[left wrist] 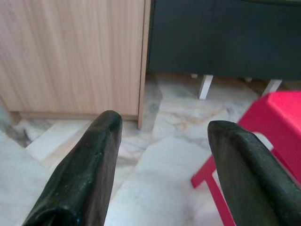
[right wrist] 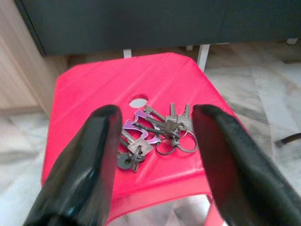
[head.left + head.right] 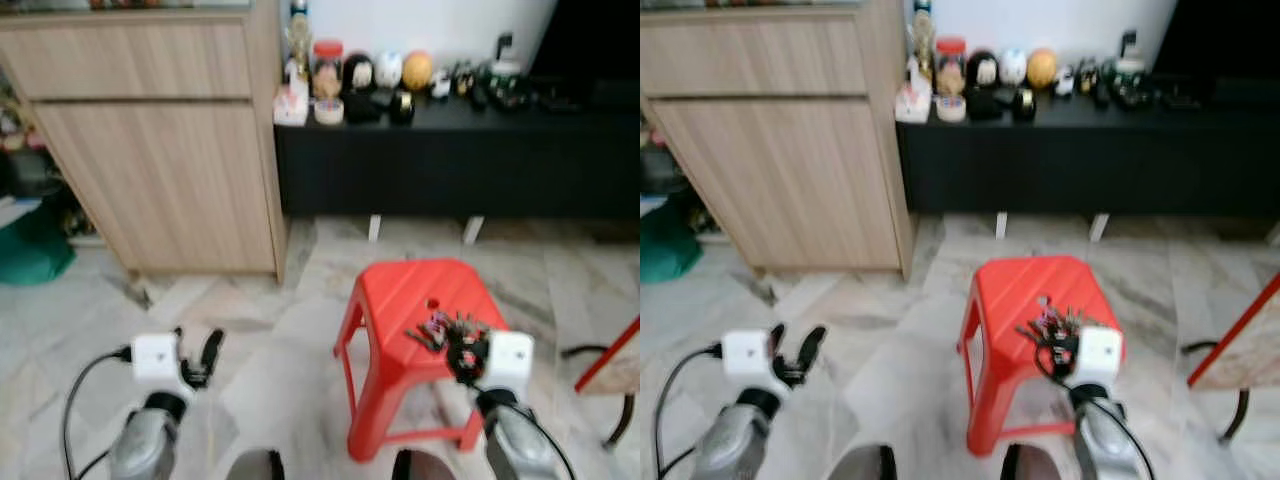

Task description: Hang keys on a hook

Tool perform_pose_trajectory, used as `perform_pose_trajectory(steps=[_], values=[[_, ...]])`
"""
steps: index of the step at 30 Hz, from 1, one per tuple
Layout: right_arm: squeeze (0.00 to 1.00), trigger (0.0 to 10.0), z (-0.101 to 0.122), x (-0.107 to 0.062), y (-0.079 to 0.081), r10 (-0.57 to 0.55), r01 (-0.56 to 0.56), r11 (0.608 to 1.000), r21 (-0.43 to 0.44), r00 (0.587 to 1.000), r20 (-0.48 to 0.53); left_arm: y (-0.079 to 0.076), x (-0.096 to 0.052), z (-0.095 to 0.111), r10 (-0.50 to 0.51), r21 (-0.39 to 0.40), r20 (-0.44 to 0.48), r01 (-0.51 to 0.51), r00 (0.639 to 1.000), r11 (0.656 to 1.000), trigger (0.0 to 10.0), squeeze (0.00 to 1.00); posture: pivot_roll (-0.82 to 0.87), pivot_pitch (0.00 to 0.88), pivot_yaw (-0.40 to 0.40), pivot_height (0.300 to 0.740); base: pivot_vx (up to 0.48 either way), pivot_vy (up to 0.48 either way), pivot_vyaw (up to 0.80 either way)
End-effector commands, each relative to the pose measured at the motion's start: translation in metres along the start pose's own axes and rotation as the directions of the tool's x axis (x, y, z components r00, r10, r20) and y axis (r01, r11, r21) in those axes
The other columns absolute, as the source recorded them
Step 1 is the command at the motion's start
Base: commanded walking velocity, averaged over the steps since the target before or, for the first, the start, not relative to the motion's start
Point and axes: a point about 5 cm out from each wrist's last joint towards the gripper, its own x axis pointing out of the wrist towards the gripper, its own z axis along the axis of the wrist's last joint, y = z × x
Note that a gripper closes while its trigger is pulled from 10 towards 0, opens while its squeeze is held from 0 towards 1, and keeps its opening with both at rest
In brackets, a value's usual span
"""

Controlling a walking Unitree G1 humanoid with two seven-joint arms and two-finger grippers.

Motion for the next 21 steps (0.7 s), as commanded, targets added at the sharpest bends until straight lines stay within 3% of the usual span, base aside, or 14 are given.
perform_pose_trajectory(steps=[1, 7, 19, 21], values=[[0.00, 10.0, -0.0010, 0.0013, 0.0070, 0.009, -0.008, 1.000, 0.020, 1.000, -0.008, 0.0094, -0.0031, 0.0013, 0.025, 0.017, -0.002, -0.025, 1.000, 1.000, 10.0, 0.00, 0.09, 0.000, -0.033, 0.585, 0.326, 0.000, 0.00], [0.00, 10.0, -0.0021, 0.0013, 0.0068, -0.002, 0.002, 1.000, 0.028, 1.000, -0.012, 0.0095, -0.0039, 0.0004, 0.021, 0.021, -0.007, -0.020, 1.000, 1.000, 10.0, 0.00, 0.09, 0.000, -0.030, 0.585, 0.309, 0.000, 0.00], [0.00, 10.0, -0.0049, 0.0010, 0.0047, -0.029, 0.030, 0.999, 0.045, 0.999, -0.024, 0.0084, -0.0051, -0.0015, -0.002, 0.037, -0.020, 0.003, 1.000, 0.999, 10.0, 0.00, 0.09, 0.000, -0.031, 0.585, 0.000, 0.000, 0.00], [0.00, 10.0, -0.0050, 0.0010, 0.0048, -0.028, 0.029, 0.999, 0.046, 0.999, -0.025, 0.0073, -0.0047, -0.0010, -0.006, 0.041, -0.016, 0.006, 1.000, 0.999, 10.0, 0.00, 0.09, 0.000, -0.031, 0.585, 0.000, -0.403, 0.00]])
